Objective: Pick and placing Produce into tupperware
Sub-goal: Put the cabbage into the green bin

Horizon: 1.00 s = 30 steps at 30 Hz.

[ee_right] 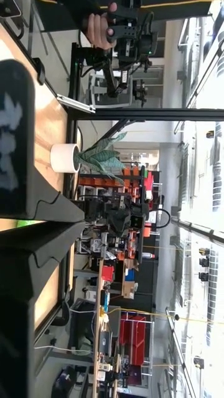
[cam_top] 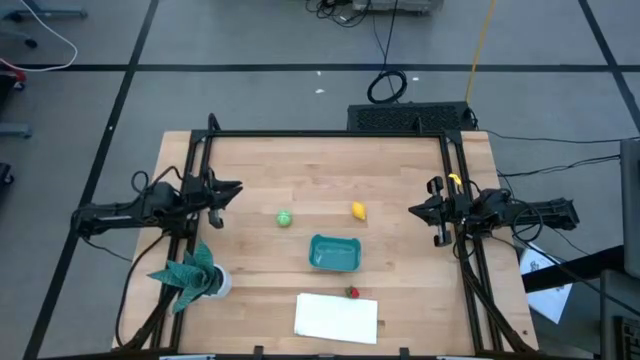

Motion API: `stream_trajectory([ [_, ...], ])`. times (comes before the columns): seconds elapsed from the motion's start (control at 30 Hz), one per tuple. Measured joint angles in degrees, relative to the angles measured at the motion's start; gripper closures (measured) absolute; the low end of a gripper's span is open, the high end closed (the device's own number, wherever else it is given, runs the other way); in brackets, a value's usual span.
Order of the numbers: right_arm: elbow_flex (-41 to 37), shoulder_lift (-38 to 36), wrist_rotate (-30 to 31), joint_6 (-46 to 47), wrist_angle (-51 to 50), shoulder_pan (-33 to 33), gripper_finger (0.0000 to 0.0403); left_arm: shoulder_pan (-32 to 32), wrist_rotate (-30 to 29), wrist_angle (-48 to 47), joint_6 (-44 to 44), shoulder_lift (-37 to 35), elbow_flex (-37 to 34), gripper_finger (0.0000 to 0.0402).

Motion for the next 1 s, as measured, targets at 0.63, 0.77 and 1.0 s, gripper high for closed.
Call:
stream_trajectory([
  [0.63, 0.0, 0.0, 0.1, -0.9, 0.0, 0.0, 0.0403, 5.0, 1.1, -1.0, 1.8, 26.4, 20.5, 0.0330],
  [0.77, 0.0, 0.0, 0.1, -0.9, 0.0, 0.0, 0.0403, 7.3, 4.9, -0.5, 1.7, 32.4, 22.4, 0.0330],
  [1.0, 0.0, 0.0, 0.1, -0.9, 0.0, 0.0, 0.0403, 12.6, 13.8, 3.2, 1.7, 41.5, 26.2, 0.0330],
])
